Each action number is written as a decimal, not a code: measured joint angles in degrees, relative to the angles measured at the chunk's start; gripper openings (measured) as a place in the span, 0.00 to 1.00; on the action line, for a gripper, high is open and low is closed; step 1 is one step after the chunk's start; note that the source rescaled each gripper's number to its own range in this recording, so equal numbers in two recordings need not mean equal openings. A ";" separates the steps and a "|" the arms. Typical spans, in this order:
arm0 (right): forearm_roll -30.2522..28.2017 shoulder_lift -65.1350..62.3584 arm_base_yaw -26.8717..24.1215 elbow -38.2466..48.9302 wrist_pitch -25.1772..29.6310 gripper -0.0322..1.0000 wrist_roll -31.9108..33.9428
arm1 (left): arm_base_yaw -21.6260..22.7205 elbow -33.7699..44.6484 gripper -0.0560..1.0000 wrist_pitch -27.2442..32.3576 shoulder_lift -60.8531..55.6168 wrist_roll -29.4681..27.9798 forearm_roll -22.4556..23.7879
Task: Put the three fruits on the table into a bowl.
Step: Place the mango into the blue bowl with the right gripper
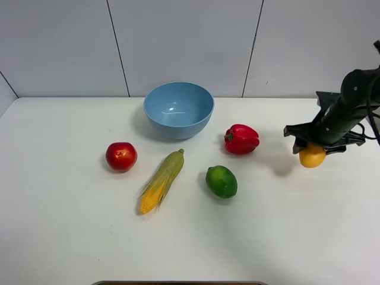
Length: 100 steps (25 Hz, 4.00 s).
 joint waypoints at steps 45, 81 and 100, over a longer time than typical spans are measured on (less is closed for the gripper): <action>12.47 -4.98 25.94 -33.80 -4.82 0.07 -17.86 | 0.00 0.00 1.00 0.00 0.00 0.00 0.00; 11.74 31.99 28.47 -54.35 -6.99 0.07 -21.67 | 0.00 0.00 1.00 -0.05 0.00 0.00 0.05; 13.15 37.26 29.09 -54.99 -6.67 0.07 -23.87 | 0.00 0.00 1.00 -0.05 0.00 0.00 0.05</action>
